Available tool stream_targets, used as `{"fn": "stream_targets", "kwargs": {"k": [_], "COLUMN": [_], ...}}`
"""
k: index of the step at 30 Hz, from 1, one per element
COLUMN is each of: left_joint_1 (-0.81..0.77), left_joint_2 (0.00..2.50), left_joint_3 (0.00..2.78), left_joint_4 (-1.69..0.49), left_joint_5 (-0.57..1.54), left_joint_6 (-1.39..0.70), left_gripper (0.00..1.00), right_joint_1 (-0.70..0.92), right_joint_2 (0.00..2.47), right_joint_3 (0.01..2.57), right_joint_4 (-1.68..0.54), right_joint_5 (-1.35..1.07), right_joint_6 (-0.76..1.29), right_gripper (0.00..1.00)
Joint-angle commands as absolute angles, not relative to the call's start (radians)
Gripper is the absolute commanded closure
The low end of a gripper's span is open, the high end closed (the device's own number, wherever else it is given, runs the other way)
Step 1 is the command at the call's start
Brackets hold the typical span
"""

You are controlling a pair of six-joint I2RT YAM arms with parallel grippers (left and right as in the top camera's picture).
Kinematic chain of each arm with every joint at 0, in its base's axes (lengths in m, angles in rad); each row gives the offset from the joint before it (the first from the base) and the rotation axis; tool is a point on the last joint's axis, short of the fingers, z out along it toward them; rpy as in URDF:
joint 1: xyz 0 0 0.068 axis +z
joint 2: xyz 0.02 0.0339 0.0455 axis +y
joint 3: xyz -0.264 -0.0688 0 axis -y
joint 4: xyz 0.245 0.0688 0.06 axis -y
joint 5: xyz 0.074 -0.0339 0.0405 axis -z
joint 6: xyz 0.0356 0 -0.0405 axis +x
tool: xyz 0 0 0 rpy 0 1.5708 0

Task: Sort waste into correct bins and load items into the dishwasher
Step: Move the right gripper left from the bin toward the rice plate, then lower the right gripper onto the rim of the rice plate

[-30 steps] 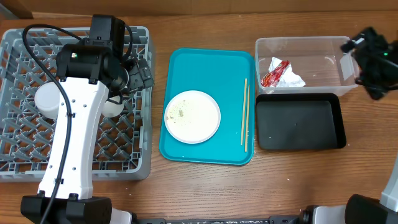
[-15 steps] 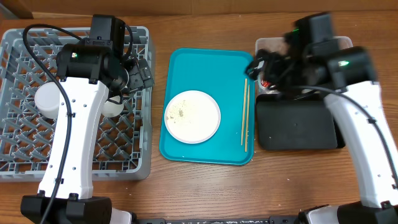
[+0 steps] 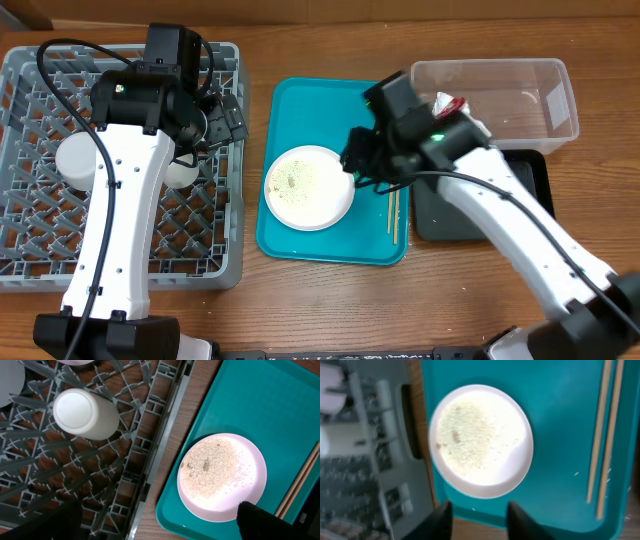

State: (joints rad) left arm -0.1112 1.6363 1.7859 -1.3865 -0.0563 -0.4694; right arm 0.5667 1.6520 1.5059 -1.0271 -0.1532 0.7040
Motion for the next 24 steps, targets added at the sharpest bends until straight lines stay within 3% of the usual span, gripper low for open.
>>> {"fn": "stream_targets", "kwargs": {"k": [1, 3, 9, 24], "left_joint_1": [-0.112, -0.112, -0.112, -0.112], "left_joint_2": [1.642, 1.642, 1.642, 1.642], "left_joint_3": [1.792, 1.792, 1.792, 1.792], "left_joint_4": [-1.383, -1.383, -1.383, -1.383], "left_joint_5": [-0.052, -0.052, -0.052, -0.052], "left_joint_6": [-0.483, -0.483, -0.483, -0.483], "left_gripper": [0.0, 0.0, 0.0, 0.0], "right_joint_1": [0.604, 0.618, 0.629, 0.611], "right_joint_2": [1.735, 1.776, 1.89, 2.043], "right_joint_3": [1.456, 1.45, 1.446, 1.434], "right_joint_4": [-0.984, -0.952, -0.883, -0.841], "right_joint_5": [-0.089, -0.086, -0.047, -0.027], "right_joint_6": [0.859, 0.892, 0.934, 0.973], "right_gripper": [0.84, 0.92, 0.96, 0.96]}}
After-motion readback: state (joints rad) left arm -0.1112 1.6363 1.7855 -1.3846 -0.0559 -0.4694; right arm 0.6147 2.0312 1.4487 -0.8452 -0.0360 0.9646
